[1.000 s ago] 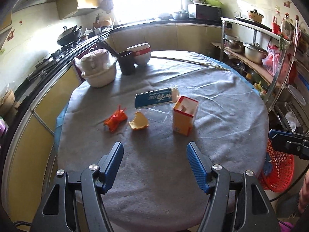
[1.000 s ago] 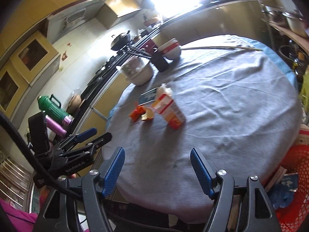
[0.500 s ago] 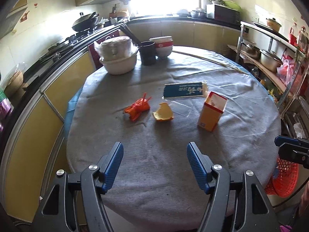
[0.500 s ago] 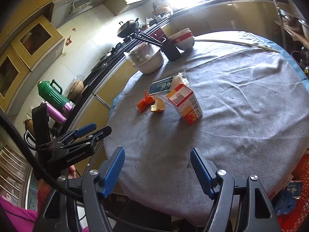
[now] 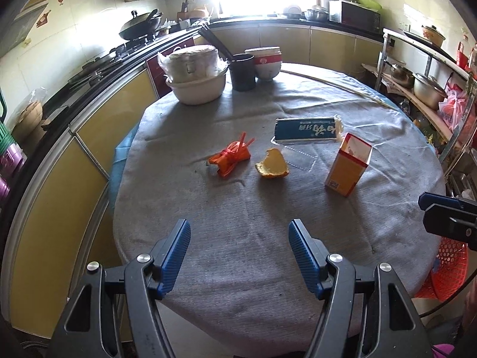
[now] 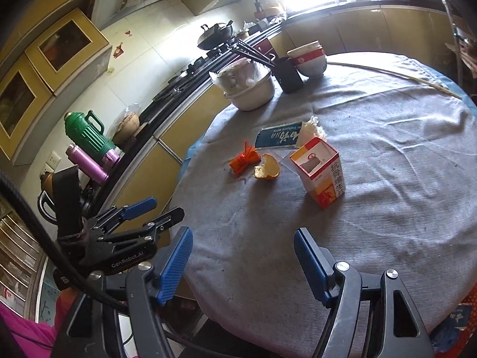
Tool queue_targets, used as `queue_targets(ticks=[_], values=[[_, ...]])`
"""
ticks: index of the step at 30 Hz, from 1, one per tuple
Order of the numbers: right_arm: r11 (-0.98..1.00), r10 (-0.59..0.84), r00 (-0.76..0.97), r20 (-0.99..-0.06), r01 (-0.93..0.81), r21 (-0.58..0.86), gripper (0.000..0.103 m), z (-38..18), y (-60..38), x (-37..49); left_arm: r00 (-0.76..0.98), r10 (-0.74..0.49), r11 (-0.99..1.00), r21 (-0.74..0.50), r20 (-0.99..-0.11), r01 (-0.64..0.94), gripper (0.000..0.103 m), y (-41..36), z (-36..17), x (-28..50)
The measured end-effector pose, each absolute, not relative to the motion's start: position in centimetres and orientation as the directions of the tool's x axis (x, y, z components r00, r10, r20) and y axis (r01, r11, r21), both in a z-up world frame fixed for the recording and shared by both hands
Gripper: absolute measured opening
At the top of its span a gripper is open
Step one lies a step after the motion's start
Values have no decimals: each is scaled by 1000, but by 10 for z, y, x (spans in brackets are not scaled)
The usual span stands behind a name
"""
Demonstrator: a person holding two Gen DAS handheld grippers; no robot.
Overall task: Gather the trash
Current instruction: 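Move both open tools back over the table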
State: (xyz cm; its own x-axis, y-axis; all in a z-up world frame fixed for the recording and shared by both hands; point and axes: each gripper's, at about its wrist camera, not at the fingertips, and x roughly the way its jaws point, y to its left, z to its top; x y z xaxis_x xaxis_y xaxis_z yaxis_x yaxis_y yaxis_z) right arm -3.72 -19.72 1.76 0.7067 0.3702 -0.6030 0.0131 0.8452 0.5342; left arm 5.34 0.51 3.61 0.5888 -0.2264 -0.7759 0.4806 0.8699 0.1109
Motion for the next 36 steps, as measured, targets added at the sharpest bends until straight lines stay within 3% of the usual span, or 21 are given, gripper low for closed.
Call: queue_targets(ticks=[25,36], values=[[807,372,708,-601,73,586,74,-6,-214,-34,559,-188,856,145,-808,496,69,-4,23,64],[898,213,751,-625,102,428,74,2,-211,-37,545,-170,862,144,-821,486,69,-7,16,67]])
